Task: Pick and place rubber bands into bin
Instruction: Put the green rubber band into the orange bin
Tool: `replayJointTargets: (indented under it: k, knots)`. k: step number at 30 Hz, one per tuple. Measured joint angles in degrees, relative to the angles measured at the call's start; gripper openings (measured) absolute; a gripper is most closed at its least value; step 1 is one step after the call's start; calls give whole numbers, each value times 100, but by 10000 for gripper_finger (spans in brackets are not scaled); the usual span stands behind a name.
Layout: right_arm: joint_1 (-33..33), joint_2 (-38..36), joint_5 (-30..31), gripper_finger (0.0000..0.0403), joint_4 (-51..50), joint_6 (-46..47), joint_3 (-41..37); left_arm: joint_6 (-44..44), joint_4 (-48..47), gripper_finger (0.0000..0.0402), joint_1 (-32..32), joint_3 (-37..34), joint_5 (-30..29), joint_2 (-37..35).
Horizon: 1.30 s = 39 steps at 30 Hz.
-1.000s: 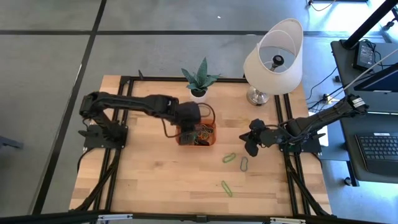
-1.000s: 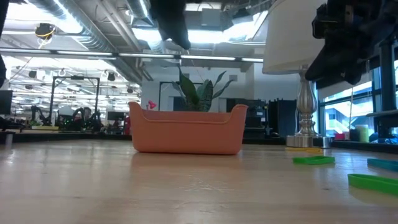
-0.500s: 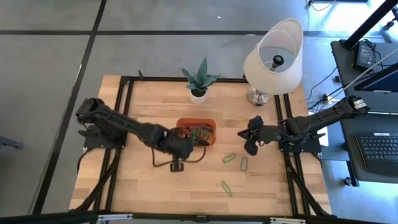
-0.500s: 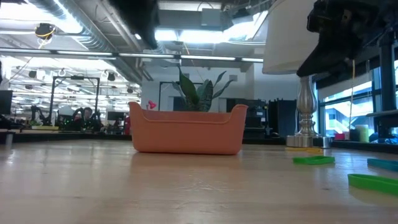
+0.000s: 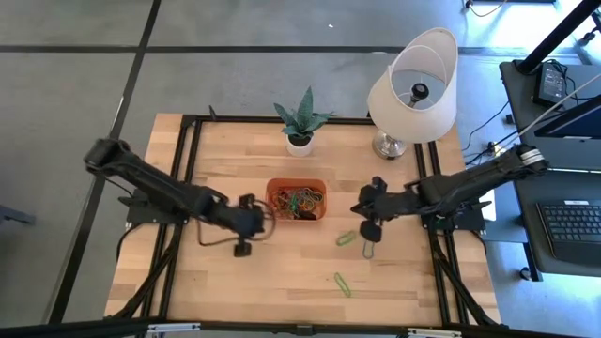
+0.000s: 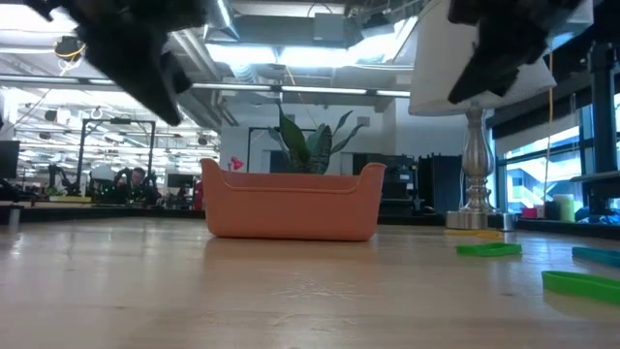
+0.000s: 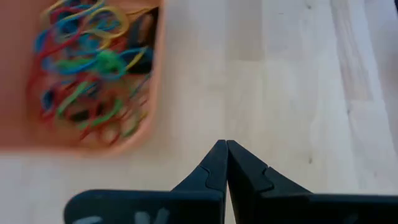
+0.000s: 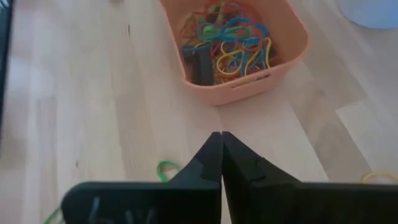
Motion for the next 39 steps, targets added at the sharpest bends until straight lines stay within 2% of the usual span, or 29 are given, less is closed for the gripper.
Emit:
replayJointTargets:
  k: [3, 7, 10, 13, 20, 25, 28, 32, 36, 39]
  knots:
    - [-4, 673, -172, 4, -353, -364, 585, 164, 180, 2, 129, -664, -27, -846]
    - [2, 1608, -452, 9, -1362, -852, 1301, 634, 294, 2, 411, -1343, -69, -1958]
    - [-18, 2247, -732, 26, -1939, -993, 1715, 971, 291, 1, 706, -1729, -87, -2696]
    - [-18, 2793, -1207, 54, -2015, -1347, 1915, 1374, 299, 2, 1045, -2049, 60, -3309]
    - [-20, 3675, -1318, 133, -1939, -1912, 2113, 2131, 306, 2, 2067, -2603, 770, -4248]
    - [-15, 3973, -1347, 150, -1793, -2037, 2115, 2444, 405, 1, 2775, -2793, 1286, -4610]
    - [-15, 4121, -1347, 141, -1750, -2043, 2115, 2444, 635, 2, 3103, -2897, 1568, -4775]
    - [-17, 4328, -1359, 113, -1671, -2037, 2118, 2230, 683, 2, 3298, -2915, 1620, -4894]
    - [-16, 4465, -1586, 55, -1668, -1974, 2150, 2106, 686, 3, 3311, -2917, 1606, -4950]
    - [-31, 4405, -1682, 11, -1778, -1557, 2175, 1870, 705, 3, 3311, -2917, 1563, -4948]
